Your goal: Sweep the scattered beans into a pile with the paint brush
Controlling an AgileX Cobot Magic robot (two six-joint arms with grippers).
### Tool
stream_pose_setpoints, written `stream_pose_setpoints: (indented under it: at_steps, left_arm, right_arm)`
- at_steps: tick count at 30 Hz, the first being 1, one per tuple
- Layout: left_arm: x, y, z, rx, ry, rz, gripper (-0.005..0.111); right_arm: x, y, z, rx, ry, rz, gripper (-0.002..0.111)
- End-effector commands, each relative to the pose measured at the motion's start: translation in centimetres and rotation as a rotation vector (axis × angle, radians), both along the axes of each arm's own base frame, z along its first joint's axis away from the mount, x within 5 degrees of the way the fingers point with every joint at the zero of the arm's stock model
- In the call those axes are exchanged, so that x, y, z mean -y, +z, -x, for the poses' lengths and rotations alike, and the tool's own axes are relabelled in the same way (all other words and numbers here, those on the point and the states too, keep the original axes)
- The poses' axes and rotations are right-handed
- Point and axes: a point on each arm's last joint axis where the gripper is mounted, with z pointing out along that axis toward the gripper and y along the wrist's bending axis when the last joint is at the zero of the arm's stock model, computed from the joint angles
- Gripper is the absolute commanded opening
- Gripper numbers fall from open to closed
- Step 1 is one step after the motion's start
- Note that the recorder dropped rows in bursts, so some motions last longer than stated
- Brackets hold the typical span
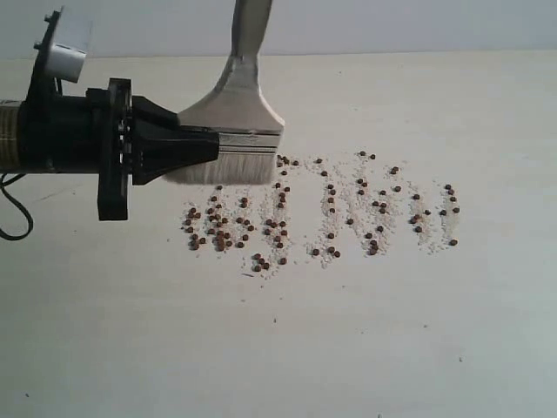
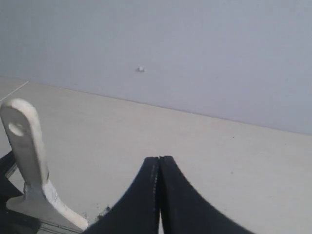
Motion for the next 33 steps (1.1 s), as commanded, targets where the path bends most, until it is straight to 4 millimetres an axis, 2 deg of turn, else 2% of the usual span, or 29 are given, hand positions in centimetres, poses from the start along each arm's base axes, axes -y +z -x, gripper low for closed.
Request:
stream_pose_setpoints:
  at_steps: [1, 7, 13, 19, 26, 33]
  left_arm:
    - [0.1, 0.4, 0.1, -0.025, -0.012, 0.033, 0.0]
    - [0.1, -0.5, -0.2, -0.067, -0.004, 0.032, 0.0]
    - [0.2, -2.1, -0.5, -0.087, -0.009, 0.016, 0.0]
    - [0.2, -2.3, -0.5, -0.082, -0.015, 0.011, 0.0]
    - [0.2, -2.4, -0.4, -0.073, -0.031, 0.0, 0.0]
    - [0.2, -2.4, -0.3, -0.073, -0.036, -0.003, 0.0]
  right_arm:
    - [-1.9, -3.0, -1.2, -0.015, 0.072, -0.054, 0.0]
    - [-4.1, -5.2, -3.3, -0.073, 0.112, -0.042, 0.0]
    - [-5.5, -4.9, -4.8, -0.078, 0.122, -0.071, 0.0]
    - [-6.7, -5.0, -5.9, -0.087, 0.134, -0.092, 0.0]
    - [-7.9, -5.4, -6.3, -0.074, 0.196, -0.153, 0.0]
    - [-8.1, -5.1, -6.3, -0.064, 0.212, -0.193, 0.0]
